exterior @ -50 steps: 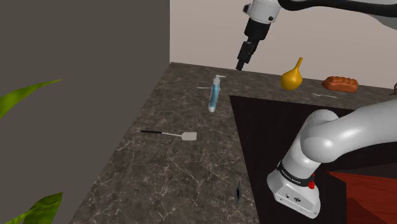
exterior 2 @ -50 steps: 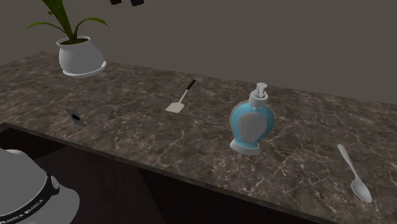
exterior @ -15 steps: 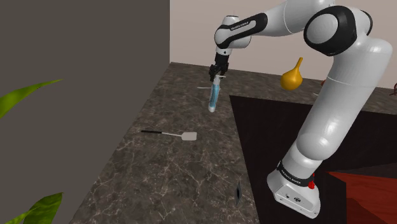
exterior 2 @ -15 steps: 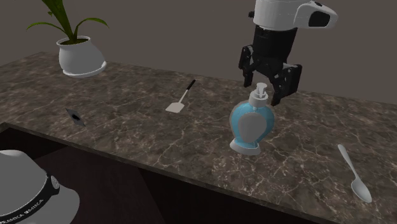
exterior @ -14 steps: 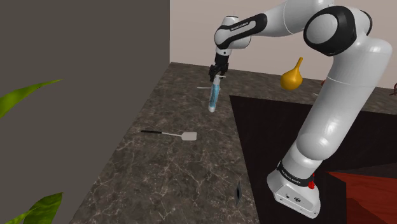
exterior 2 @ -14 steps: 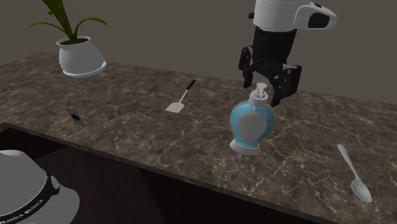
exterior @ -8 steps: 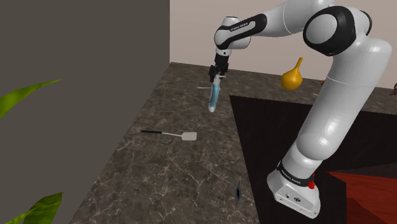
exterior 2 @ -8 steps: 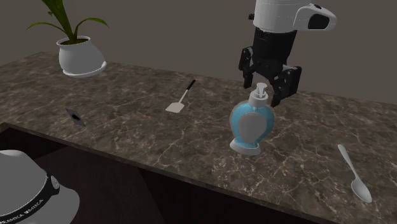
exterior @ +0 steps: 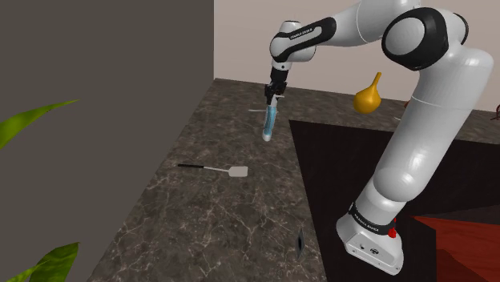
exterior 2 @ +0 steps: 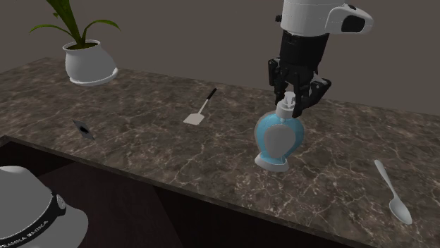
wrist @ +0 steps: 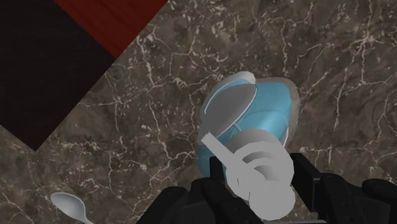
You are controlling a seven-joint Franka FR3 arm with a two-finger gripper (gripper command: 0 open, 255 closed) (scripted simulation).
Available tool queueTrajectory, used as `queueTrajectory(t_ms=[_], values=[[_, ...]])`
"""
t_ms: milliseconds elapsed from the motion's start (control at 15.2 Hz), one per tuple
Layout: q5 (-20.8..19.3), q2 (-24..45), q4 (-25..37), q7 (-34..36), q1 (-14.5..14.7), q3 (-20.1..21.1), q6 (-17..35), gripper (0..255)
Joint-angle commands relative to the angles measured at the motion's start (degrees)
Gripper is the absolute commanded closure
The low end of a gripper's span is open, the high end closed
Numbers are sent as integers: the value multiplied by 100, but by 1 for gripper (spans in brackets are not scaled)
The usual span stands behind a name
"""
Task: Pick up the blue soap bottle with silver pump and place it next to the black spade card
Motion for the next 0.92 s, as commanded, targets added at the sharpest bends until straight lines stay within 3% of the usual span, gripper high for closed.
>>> queueTrajectory(t_ms=[0,858], values=[[0,1,-1,0,0,0,0,255],[-68,-201,685,62,6,-5,-881,255]])
